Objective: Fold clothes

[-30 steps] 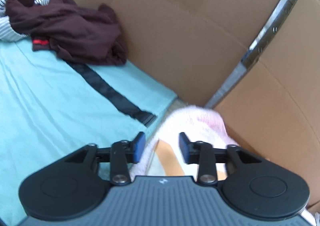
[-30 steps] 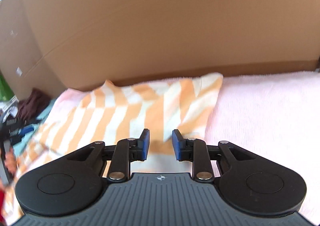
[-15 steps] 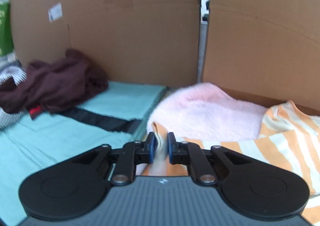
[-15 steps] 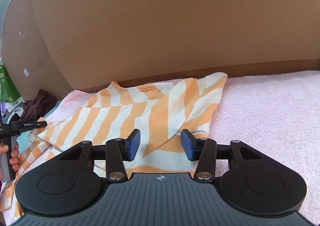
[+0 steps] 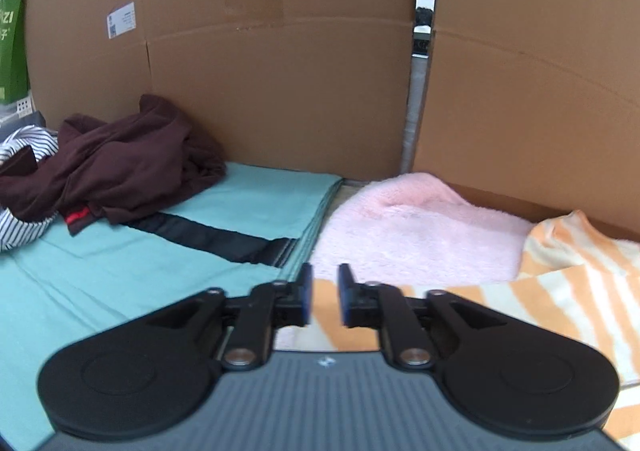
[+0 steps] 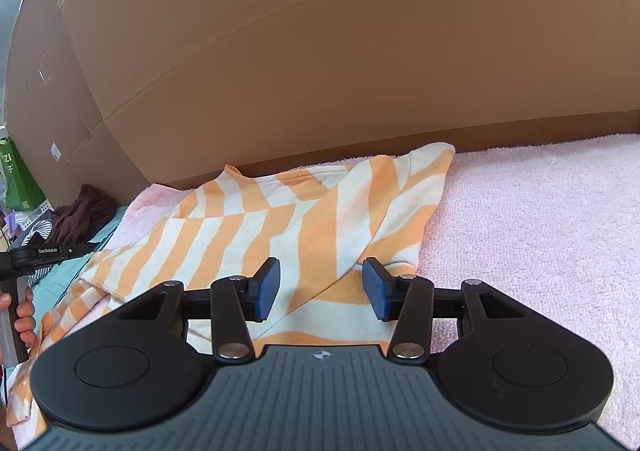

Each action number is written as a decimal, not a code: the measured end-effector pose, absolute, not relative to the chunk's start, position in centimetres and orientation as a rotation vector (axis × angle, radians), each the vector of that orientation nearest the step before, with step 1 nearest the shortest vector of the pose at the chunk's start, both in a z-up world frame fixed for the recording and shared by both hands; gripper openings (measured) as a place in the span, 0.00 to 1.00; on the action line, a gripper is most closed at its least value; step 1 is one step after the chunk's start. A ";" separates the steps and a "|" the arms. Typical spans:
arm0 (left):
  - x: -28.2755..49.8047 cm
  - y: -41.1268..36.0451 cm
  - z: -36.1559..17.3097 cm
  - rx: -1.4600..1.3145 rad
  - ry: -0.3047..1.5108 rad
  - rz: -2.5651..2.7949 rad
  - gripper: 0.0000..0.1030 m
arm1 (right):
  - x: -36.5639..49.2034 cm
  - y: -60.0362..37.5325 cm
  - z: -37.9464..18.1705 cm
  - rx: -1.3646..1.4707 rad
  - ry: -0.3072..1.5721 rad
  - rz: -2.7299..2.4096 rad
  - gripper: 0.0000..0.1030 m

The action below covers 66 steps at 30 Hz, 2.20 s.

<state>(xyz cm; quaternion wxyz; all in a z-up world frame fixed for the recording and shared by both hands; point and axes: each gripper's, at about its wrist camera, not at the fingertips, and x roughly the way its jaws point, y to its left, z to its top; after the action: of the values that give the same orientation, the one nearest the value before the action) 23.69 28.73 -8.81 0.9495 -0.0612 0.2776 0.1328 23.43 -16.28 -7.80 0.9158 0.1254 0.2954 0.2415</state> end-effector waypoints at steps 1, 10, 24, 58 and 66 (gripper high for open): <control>24.0 29.1 -9.0 -0.135 0.585 0.256 0.34 | 23.4 -16.2 -7.7 0.255 0.608 0.497 0.47; 23.3 27.7 -8.5 -0.045 0.549 0.229 0.00 | 22.2 -16.4 -5.9 0.232 0.485 0.481 0.48; 21.7 28.0 -5.4 -0.163 0.477 0.212 0.00 | 23.2 -15.7 -5.8 0.183 0.557 0.434 0.50; 12.3 14.9 2.2 -0.281 0.311 -0.457 0.00 | 22.2 -18.8 -7.7 0.344 0.630 0.450 0.11; 8.2 6.7 -1.8 -0.194 0.382 -0.687 0.00 | 22.2 -19.2 -7.8 0.376 0.633 0.456 0.11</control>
<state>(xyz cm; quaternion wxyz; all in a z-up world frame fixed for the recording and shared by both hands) 8.21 6.70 -1.82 0.9191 -0.0945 0.1857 -0.3343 22.22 -19.22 -7.83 0.9078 0.1822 0.3065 0.2207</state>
